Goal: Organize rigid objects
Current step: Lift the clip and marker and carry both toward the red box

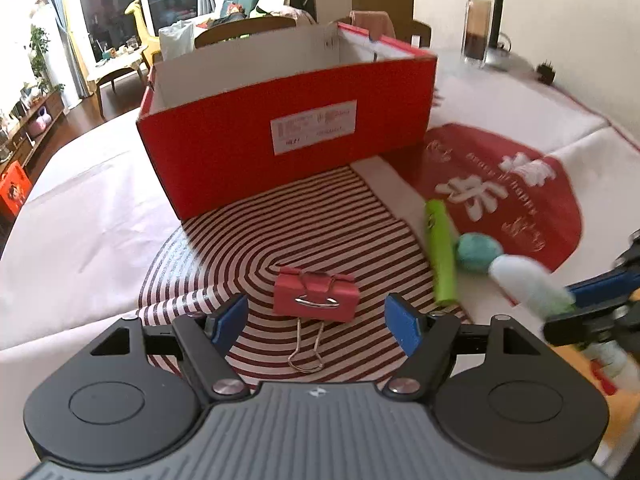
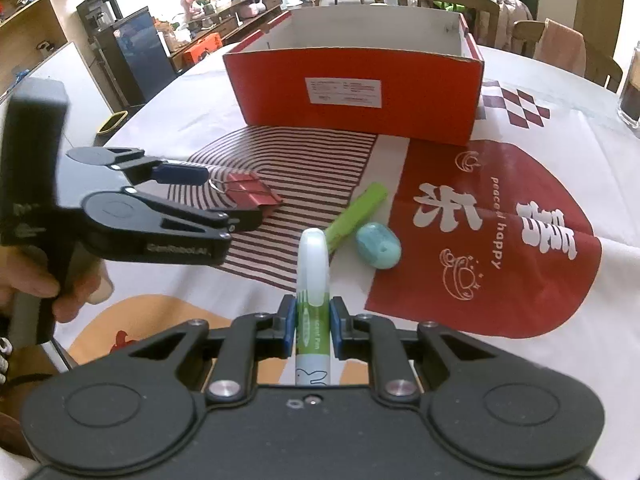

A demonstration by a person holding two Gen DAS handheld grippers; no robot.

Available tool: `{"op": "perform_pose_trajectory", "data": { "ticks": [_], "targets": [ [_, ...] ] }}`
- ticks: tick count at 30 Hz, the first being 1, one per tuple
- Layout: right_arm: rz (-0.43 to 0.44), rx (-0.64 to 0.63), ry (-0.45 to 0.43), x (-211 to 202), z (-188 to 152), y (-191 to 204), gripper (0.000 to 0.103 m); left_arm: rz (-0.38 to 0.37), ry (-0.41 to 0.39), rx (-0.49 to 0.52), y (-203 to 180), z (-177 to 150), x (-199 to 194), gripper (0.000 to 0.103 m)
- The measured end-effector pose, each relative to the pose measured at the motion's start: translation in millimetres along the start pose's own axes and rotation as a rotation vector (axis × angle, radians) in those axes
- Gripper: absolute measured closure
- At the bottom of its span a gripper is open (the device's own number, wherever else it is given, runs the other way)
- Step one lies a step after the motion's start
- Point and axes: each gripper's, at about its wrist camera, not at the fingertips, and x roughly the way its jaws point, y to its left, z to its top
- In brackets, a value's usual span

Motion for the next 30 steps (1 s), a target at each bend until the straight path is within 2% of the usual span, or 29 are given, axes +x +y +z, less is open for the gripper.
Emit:
{"op": "perform_pose_trajectory", "data": {
  "ticks": [4, 10, 12, 16, 21, 25, 30],
  "targets": [
    [0.005, 0.006, 0.016, 3.6, 0.1, -6.2, 0.086, 0.026, 0.007, 0.006, 2.7, 0.3, 12.3, 0.028],
    [0.013, 0.013, 0.027, 7.9, 3.1, -12.4, 0.086, 0.017, 0.006, 0.021, 0.6, 4.2, 20.4, 0.029],
    [0.017, 0.012, 0.029, 9.4, 4.2, -13.2, 0.086, 0.01, 0.009, 0.023, -1.4, 4.7, 21.7, 0.035],
    [0.025, 0.01, 0.034, 11.9, 6.7, -14.0, 0.086, 0.01, 0.027, 0.017, -2.2, 5.5, 24.3, 0.052],
    [0.029, 0.012, 0.038, 14.5, 8.7, -13.0, 0.086, 0.042, 0.037, 0.001, -2.8, 5.0, 23.2, 0.053],
    [0.024, 0.031, 0.042, 14.5, 10.2, -12.5, 0.086, 0.048, 0.052, -0.058, 1.9, 6.7, 20.3, 0.053],
    [0.01, 0.063, 0.002, 3.8, 19.2, -13.6, 0.086, 0.035, 0.033, -0.124, 10.9, 11.7, 4.1, 0.053]
  ]
}}
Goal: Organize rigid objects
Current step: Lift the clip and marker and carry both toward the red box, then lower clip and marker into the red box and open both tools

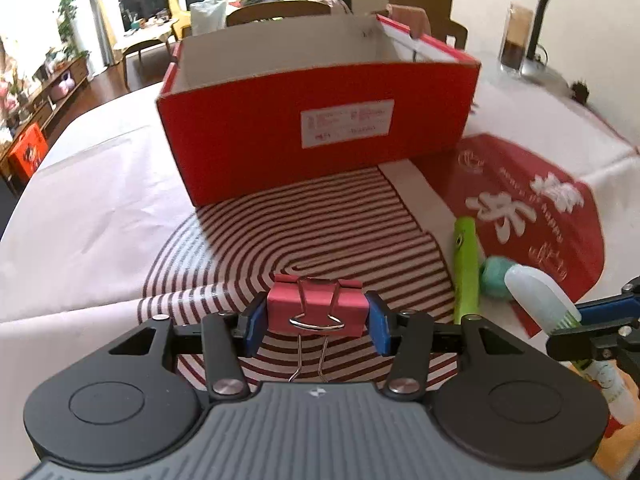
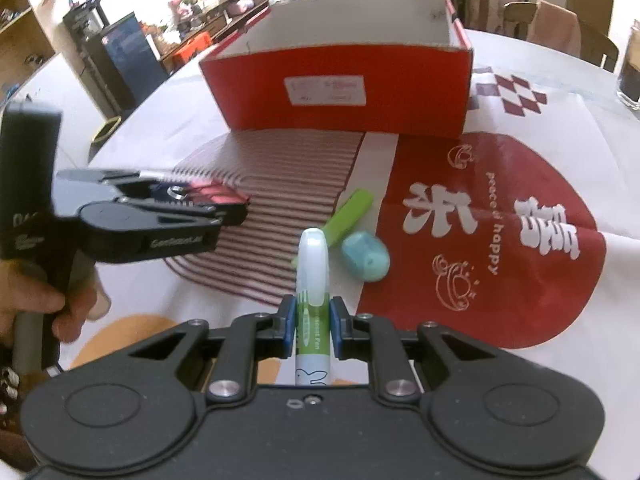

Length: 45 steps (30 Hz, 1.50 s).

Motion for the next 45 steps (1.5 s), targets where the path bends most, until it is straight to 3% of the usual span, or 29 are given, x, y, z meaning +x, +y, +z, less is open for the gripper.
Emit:
{"op": "perform_pose_trajectory", "data": {
  "ticks": [12, 23, 36, 45],
  "targets": [
    [-0.007, 0.005, -0.1, -35.3, 42.3, 6.8, 0.086, 0.012, -0.056, -0.121, 18.9, 25.9, -50.5, 0.053],
    [-0.009, -0.001, -0.172, -55.3, 98.1, 8.2, 0.086, 0.041, -0.115, -0.111, 21.0, 65.5, -80.2, 0.053],
    [-0.014, -0.009, -0.215, -48.9, 160.7, -11.1, 0.086, 0.056, -0.158, -0.071, 21.1, 122.1, -81.1, 0.053],
    [-0.016, -0.017, -0.218, -28.0, 197.1, -30.5, 0.086, 0.064, -0.122, -0.026, 19.7, 154.5, -51.5, 0.053]
  ]
}}
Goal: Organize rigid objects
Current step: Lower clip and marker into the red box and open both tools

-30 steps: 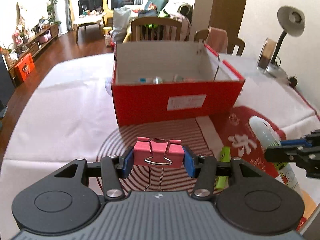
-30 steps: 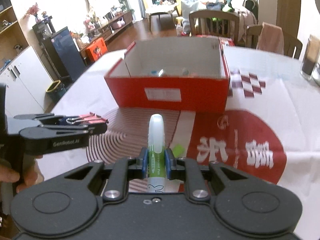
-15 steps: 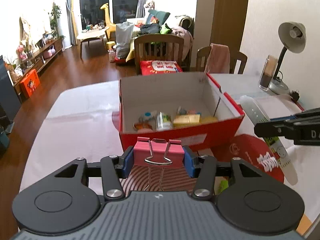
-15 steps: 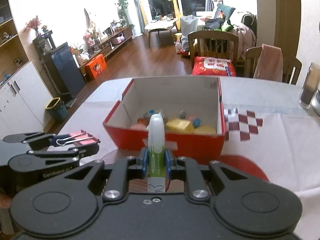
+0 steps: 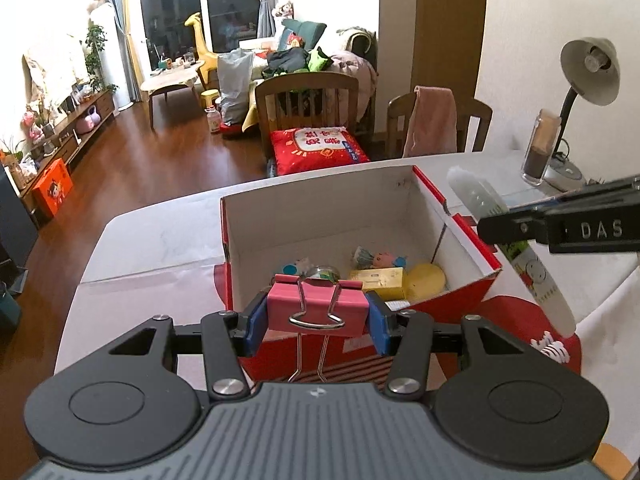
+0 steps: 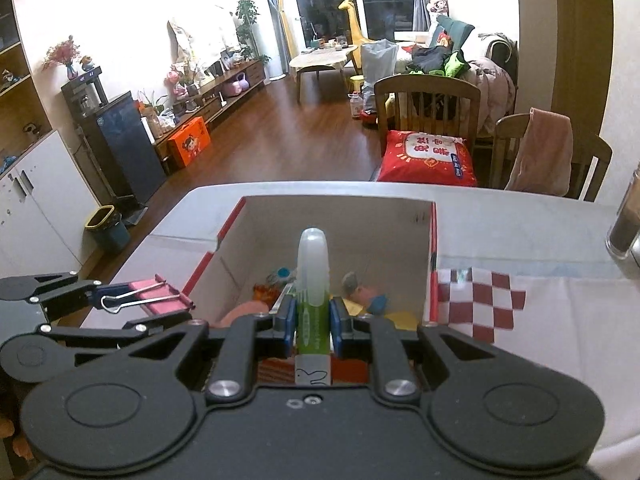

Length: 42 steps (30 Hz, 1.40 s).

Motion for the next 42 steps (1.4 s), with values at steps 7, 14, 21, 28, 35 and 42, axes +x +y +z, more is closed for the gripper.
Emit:
{"op": "perform_pose_trajectory", "data": {
  "ticks": [7, 14, 21, 28, 35, 42],
  "targets": [
    [-0.013, -0.003, 0.016, 32.5, 20.7, -18.4, 0.086, 0.02, 0.03, -0.023, 4.4, 20.0, 34.7, 0.053],
    [-0.038, -0.018, 0.059, 72.3, 30.8, -35.0, 0.086, 0.052, 0.053, -0.029, 8.2, 34.0, 72.0, 0.053],
    [-0.03, -0.031, 0.109, 106.8, 28.0, -43.7, 0.086, 0.065, 0.092, -0.032, 5.5, 39.0, 106.4, 0.053],
    [-0.034, -0.055, 0.157, 133.2, 21.2, -43.4, 0.086, 0.082, 0.15, -0.037, 3.5, 36.6, 139.5, 0.053],
    [-0.036, -0.098, 0.193, 151.0, 12.6, -43.1, 0.086, 0.106, 0.178, -0.028, 0.8, 37.5, 158.7, 0.053],
    [-0.037, -0.105, 0.229, 165.9, 7.4, -41.6, 0.086, 0.102, 0.215, -0.037, -0.3, 36.4, 173.6, 0.053]
  ]
}}
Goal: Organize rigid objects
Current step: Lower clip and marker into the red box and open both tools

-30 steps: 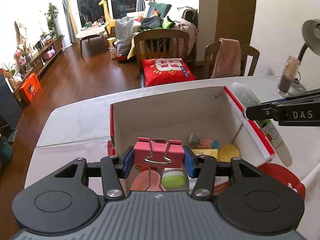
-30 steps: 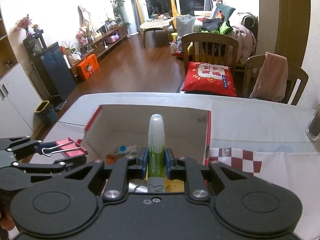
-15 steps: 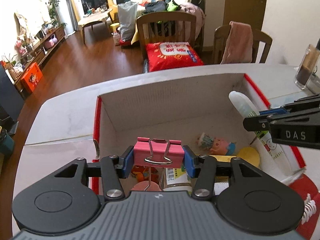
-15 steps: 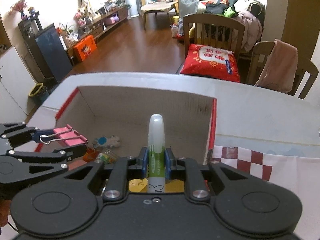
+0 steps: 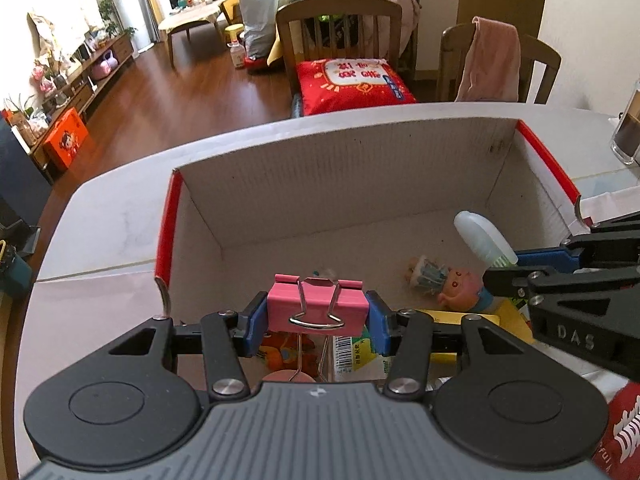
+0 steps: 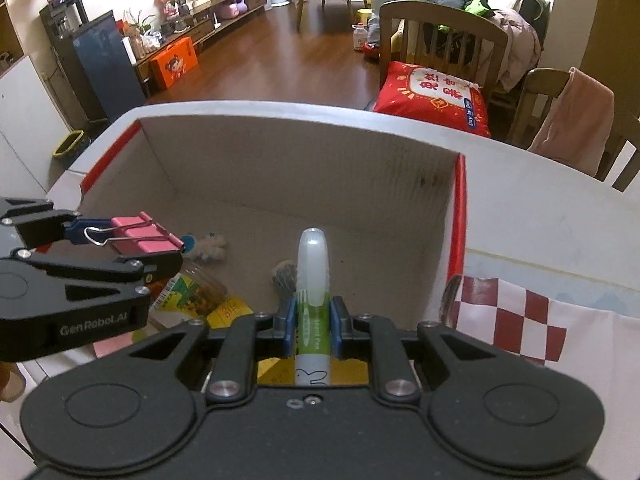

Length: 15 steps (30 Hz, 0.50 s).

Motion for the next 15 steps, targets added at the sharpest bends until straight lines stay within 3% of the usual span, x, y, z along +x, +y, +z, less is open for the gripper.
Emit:
{"op": "perform_pose_trajectory", "data": {
  "ticks": [15],
  "targets": [
    [-0.006, -0.011, 0.037, 8.5, -5.6, 7.4, 0.082, -0.02, 0.062, -0.024, -0.2, 1.8, 15.2, 0.053]
  ]
}}
